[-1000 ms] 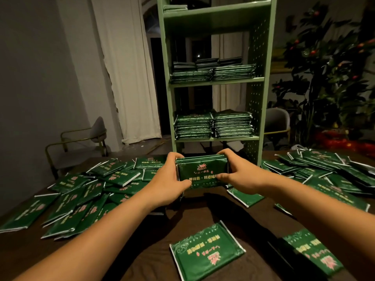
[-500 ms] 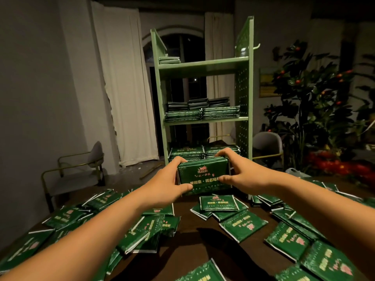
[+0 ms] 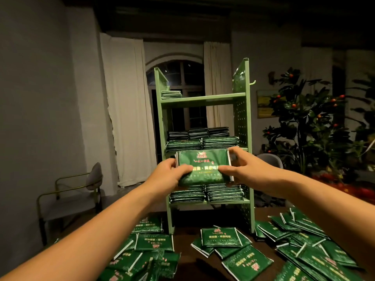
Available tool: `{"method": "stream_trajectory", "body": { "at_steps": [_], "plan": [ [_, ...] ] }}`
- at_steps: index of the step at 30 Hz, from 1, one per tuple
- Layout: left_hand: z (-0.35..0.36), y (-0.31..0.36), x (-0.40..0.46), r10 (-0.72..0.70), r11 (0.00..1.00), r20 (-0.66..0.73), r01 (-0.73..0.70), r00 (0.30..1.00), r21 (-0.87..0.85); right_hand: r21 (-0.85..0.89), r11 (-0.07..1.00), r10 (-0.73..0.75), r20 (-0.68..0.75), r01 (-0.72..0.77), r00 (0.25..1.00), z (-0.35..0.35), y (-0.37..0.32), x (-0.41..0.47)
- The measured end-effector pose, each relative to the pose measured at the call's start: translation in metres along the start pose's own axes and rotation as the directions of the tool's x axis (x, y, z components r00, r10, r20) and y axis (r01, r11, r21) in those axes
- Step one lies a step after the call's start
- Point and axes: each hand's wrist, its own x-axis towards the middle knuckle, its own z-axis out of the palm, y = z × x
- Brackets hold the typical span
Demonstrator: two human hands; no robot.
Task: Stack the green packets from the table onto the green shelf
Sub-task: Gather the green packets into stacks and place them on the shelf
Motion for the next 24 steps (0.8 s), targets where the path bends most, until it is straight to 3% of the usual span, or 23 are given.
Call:
{"method": "stream_trajectory", "body": {
  "at_steps": [1,3,4,5,7,9,14,18,20,22,24],
  "plan": [
    [-0.001,0.003,0.003,-0.033,0.998,-0.034,0.031,0.999,-0.055,-0.031,0.999,-0.021,-0.038,0.020,0.999,0.002,-0.003,0.001],
    [-0.004,0.007,0.010,-0.093,0.988,-0.093,0.080,0.991,-0.130,-0.369,0.918,-0.223,-0.165,0.149,0.961,0.005,-0.005,0.005],
    [-0.004,0.009,0.012,-0.120,0.982,-0.111,0.102,0.987,-0.160,-0.596,0.768,-0.406,-0.171,0.234,0.898,0.006,-0.004,0.005],
    [-0.005,0.011,0.014,-0.149,0.974,-0.121,0.125,0.981,-0.187,-0.790,0.539,-0.564,-0.080,0.292,0.822,0.007,-0.005,0.004],
    [-0.006,0.015,0.016,-0.200,0.956,-0.103,0.171,0.974,-0.236,-0.940,0.128,-0.657,0.158,0.316,0.737,0.010,-0.001,0.009],
    [-0.007,0.018,0.020,-0.224,0.945,-0.059,0.202,0.973,-0.259,-0.960,-0.013,-0.695,0.209,0.279,0.688,0.015,0.001,0.019],
    [-0.017,0.027,0.036,-0.180,0.938,-0.025,0.164,0.983,-0.304,-0.981,-0.053,-0.780,0.156,0.185,0.606,0.016,-0.002,0.046],
    [-0.033,0.031,0.054,-0.132,0.957,-0.229,0.064,0.964,-0.282,-0.986,0.080,-0.799,0.026,0.149,0.601,0.005,-0.016,0.069],
    [-0.043,0.029,0.061,-0.062,0.987,-0.352,0.007,0.934,-0.158,-0.977,0.158,-0.791,-0.037,0.146,0.610,0.001,-0.022,0.083],
    [-0.051,0.019,0.066,0.103,0.991,-0.405,-0.061,0.909,0.115,-0.971,0.187,-0.777,-0.055,0.148,0.627,0.001,-0.023,0.098],
    [-0.055,0.008,0.066,0.311,0.881,-0.323,-0.143,0.894,0.451,-0.971,0.189,-0.756,-0.047,0.148,0.653,0.005,-0.023,0.111]
  ]
}}
